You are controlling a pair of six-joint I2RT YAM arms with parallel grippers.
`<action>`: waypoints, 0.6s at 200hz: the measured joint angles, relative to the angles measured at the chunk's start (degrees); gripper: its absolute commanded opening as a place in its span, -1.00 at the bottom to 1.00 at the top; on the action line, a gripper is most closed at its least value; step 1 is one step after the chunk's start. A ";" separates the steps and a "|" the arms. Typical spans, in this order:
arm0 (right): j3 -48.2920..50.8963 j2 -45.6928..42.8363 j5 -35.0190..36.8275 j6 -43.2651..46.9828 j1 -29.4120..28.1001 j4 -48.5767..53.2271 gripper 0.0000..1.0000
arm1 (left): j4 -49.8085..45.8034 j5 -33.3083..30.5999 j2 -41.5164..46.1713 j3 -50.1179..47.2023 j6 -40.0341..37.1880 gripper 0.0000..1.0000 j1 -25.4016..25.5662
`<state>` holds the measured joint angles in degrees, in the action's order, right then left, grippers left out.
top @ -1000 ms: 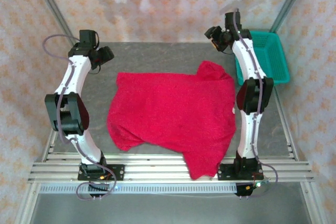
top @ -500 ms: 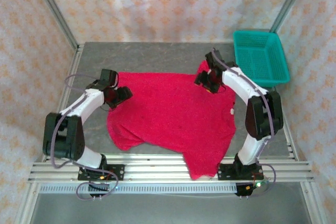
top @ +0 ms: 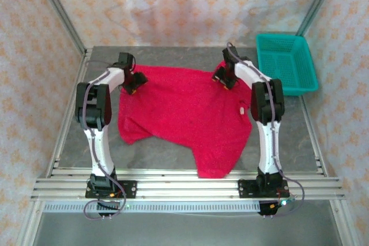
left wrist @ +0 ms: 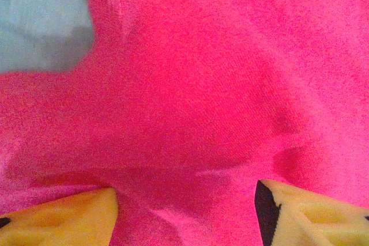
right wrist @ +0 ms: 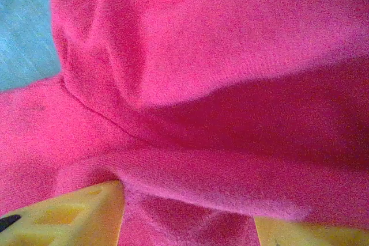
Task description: Fold the inside-out t-shirt
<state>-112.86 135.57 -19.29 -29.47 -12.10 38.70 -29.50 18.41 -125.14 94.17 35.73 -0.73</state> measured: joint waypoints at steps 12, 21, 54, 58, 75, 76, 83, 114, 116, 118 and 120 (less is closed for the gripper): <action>-10.25 5.95 -0.02 0.22 0.17 1.60 0.22 | -1.84 -0.63 -4.02 6.82 -0.61 0.34 -0.57; -19.63 10.80 0.02 0.46 0.28 4.39 0.22 | -3.32 -0.87 -6.01 10.67 -1.11 0.34 -0.98; -36.30 17.81 0.07 1.88 0.61 13.97 0.23 | -5.79 -4.02 -1.25 8.87 -1.70 0.31 -2.19; -35.41 16.96 0.09 2.12 0.59 14.64 0.23 | -5.77 -4.55 0.96 6.64 -1.70 0.29 -2.29; -20.85 7.19 0.61 2.75 0.04 13.38 0.24 | -5.97 -6.49 14.60 -4.72 -1.11 0.15 -2.38; -19.02 6.01 0.59 2.82 -0.04 13.03 0.24 | -5.88 -6.56 15.28 -5.27 -1.18 0.14 -2.38; -11.72 0.81 0.63 2.75 -0.44 11.82 0.24 | -5.60 -7.08 21.59 -9.86 -0.96 0.02 -2.43; 14.88 -22.99 -0.63 1.92 -2.91 5.40 0.23 | -3.08 -7.21 46.71 -28.96 1.68 -0.20 -3.56; 15.76 -23.87 -0.70 1.88 -3.02 5.03 0.23 | -2.84 -7.17 48.28 -30.47 1.79 -0.20 -3.69; 17.05 -25.16 -0.87 1.88 -3.17 4.61 0.23 | -2.69 -7.17 49.48 -31.95 1.90 -0.20 -3.87; 17.86 -26.10 -0.92 1.86 -3.30 4.37 0.24 | -2.67 -7.15 50.31 -32.92 2.03 -0.20 -3.96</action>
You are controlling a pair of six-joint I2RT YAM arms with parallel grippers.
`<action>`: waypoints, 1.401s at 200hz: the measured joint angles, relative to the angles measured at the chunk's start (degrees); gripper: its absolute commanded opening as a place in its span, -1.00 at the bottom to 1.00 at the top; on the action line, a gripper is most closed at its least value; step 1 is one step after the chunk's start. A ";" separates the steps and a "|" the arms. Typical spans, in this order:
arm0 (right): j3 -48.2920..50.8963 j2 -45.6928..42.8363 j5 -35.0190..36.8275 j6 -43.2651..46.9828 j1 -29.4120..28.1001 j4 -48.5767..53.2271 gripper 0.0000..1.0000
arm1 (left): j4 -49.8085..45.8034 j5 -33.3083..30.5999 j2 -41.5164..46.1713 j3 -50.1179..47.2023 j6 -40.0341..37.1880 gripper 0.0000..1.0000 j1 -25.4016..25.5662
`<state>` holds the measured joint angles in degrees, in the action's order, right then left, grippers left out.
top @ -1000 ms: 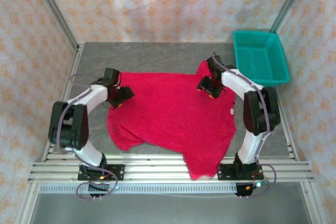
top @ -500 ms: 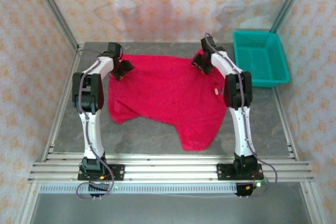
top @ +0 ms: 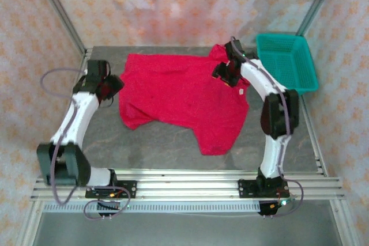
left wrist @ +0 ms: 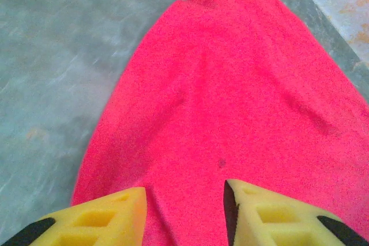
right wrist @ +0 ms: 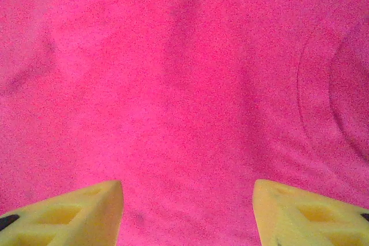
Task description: Fold the inside-out t-shirt
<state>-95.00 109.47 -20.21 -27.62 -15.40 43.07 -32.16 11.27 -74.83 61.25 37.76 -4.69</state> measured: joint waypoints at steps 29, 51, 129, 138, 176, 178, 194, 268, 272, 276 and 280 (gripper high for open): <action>13.60 -11.82 -1.68 -0.68 -1.53 -5.07 0.23 | 1.05 0.48 8.55 -16.37 1.95 -0.19 -2.03; 21.73 -14.43 -2.93 -1.53 -2.19 -7.34 0.24 | 4.37 2.73 9.84 -25.27 4.09 -0.21 -3.74; 28.96 -14.38 -5.73 -4.76 -6.49 -11.32 0.24 | 22.64 7.41 2.51 -29.86 8.15 -0.41 -4.00; 29.22 -14.34 -5.86 -5.16 -6.47 -11.45 0.24 | 23.93 7.80 1.46 -29.86 8.35 -0.42 -4.00; 29.05 -13.68 -6.21 -5.81 -6.45 -11.96 0.24 | 27.26 8.50 -1.88 -29.90 8.90 -0.34 -4.00; 28.98 -13.60 -6.21 -5.81 -6.45 -11.96 0.23 | 27.30 8.52 -1.95 -29.92 8.92 -0.31 -4.00; 28.46 -12.90 -6.23 -5.81 -6.43 -11.98 0.24 | 27.54 8.81 -2.05 -29.94 8.68 -0.02 -4.00; 26.77 -10.93 -6.84 -6.27 -6.43 -12.39 0.24 | 24.09 7.80 2.36 -30.42 8.57 -0.19 -4.00; 26.69 -10.75 -6.84 -6.32 -6.43 -12.41 0.23 | 24.17 7.82 2.54 -30.67 8.09 -0.24 -4.00; 26.58 -10.51 -6.84 -6.45 -6.43 -12.52 0.23 | 24.33 7.80 2.60 -30.93 8.79 -0.26 -4.00; 26.47 -10.34 -6.84 -6.47 -6.43 -12.59 0.23 | 24.44 7.80 2.58 -31.23 8.48 -0.28 -4.00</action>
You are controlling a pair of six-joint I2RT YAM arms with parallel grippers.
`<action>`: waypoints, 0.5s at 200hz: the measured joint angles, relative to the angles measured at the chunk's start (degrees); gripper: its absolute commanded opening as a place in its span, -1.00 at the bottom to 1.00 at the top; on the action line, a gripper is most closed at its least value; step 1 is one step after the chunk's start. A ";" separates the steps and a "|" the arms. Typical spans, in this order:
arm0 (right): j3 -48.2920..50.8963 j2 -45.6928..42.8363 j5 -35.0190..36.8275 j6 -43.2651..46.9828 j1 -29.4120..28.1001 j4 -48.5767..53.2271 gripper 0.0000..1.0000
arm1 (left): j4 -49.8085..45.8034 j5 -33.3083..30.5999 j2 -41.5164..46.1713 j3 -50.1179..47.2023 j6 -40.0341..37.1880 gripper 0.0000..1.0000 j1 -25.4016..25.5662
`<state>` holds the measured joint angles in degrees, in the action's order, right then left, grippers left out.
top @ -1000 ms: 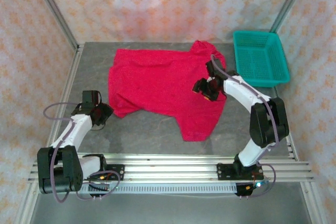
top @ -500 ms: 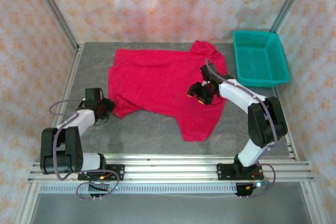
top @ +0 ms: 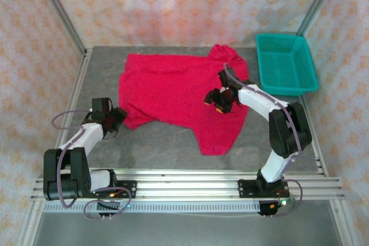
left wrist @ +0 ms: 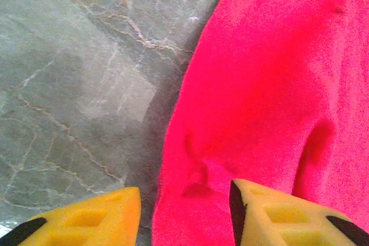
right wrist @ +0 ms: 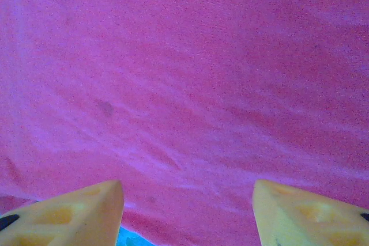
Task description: Fold the inside-out t-shirt
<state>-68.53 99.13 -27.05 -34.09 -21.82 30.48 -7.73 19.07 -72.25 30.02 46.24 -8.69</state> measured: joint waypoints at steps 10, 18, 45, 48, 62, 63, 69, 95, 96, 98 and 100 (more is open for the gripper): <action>-0.31 0.59 -0.02 -0.22 0.00 -0.13 0.23 | 0.76 0.04 -0.46 -0.96 0.50 -0.30 0.00; -0.57 0.98 -0.02 -0.37 0.00 -0.17 0.23 | 1.20 0.07 -1.07 -1.55 0.70 -0.30 0.02; -0.81 1.16 -0.02 -0.44 0.00 -0.17 0.23 | 2.64 0.17 -4.20 -1.95 1.31 -0.30 0.20; -0.81 1.16 -0.02 -0.44 0.00 -0.17 0.23 | 2.80 0.15 -4.33 -1.95 1.42 -0.30 0.17; -0.81 1.16 -0.02 -0.44 0.00 -0.17 0.23 | 2.99 -0.15 -4.46 -1.95 1.86 -0.41 0.46; -0.81 1.16 -0.02 -0.44 0.00 -0.17 0.23 | 2.99 -0.17 -4.48 -1.95 1.90 -0.43 0.46; -0.81 1.16 -0.02 -0.44 0.00 -0.20 0.23 | 3.06 -0.31 -4.61 -1.95 2.12 -0.56 0.55; -0.81 1.53 0.28 -0.74 0.00 -0.85 0.23 | 2.27 -1.81 -5.62 -1.57 2.01 -1.00 0.55; -0.81 1.57 0.31 -0.76 0.00 -0.92 0.23 | 2.21 -1.81 -5.60 -1.53 2.05 -1.00 0.55; -0.79 1.68 0.42 -0.83 0.00 -1.05 0.23 | 2.19 -1.75 -5.60 -1.33 1.79 -1.00 0.57; -0.79 1.77 0.52 -0.83 0.00 -1.22 0.23 | 2.25 -1.70 -5.68 -1.22 1.81 -1.00 0.61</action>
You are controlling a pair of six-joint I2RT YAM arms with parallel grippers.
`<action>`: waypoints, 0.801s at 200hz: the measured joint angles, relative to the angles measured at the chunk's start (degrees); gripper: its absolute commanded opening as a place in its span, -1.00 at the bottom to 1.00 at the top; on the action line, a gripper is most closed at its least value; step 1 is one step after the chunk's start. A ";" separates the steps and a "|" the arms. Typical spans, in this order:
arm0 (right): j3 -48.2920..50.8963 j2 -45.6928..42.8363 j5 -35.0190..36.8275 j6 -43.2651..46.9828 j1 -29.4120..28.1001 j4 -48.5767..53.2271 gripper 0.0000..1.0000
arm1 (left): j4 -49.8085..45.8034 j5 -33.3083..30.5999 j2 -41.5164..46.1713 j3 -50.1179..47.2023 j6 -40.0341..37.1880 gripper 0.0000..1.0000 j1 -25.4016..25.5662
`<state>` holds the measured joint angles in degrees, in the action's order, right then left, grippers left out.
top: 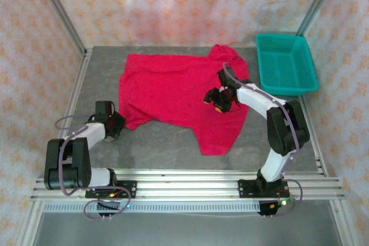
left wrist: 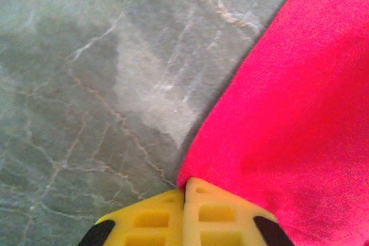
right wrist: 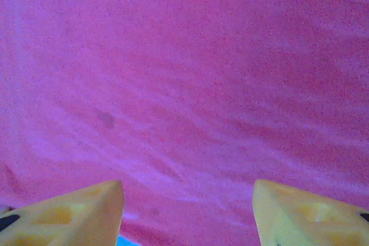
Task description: Fold the inside-out t-shirt
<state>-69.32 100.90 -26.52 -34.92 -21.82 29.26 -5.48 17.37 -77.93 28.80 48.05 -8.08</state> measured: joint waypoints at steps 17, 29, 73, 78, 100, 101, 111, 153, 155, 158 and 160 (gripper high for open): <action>1.07 1.25 1.46 -0.59 0.26 -1.81 0.20 | -0.57 -0.13 -1.99 2.91 -1.22 -1.00 0.81; 2.67 2.56 1.95 -1.36 1.05 -3.21 0.17 | -2.58 -0.79 -1.64 5.40 -2.60 -1.00 0.79; 6.84 3.93 0.22 -4.39 6.56 -7.69 0.15 | -7.67 -5.46 9.31 14.99 -12.81 -1.00 0.04; 6.84 3.78 0.20 -4.50 6.80 -7.91 0.15 | -7.74 -5.75 10.67 15.52 -14.08 -1.00 0.04; 6.84 3.89 0.13 -4.50 7.65 -8.09 0.15 | -7.56 -6.25 16.20 15.91 -18.80 -1.00 0.04; 6.82 3.89 0.15 -4.50 7.67 -8.09 0.15 | -7.52 -6.27 16.50 15.82 -19.08 -1.00 0.04; 6.80 3.89 0.15 -4.50 8.11 -8.09 0.15 | -7.08 -6.14 18.62 15.10 -20.33 -1.00 0.04; 6.73 3.91 0.15 -4.46 10.43 -8.07 0.13 | -3.89 -1.27 29.05 2.93 -21.09 -1.00 0.04; 6.73 3.91 0.15 -4.46 10.45 -8.07 0.13 | -3.87 -1.07 29.31 2.40 -21.14 -1.00 0.04; 6.71 3.91 0.17 -4.46 10.54 -8.07 0.13 | -4.07 -0.66 29.92 1.40 -20.87 -1.00 0.04; 6.69 3.91 0.17 -4.44 10.58 -8.07 0.13 | -4.09 -0.33 30.29 0.68 -20.68 -1.00 0.04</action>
<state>-62.63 104.81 -26.35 -39.35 -11.25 21.19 -9.56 17.04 -47.64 29.47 27.38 -8.03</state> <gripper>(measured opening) 0.567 0.064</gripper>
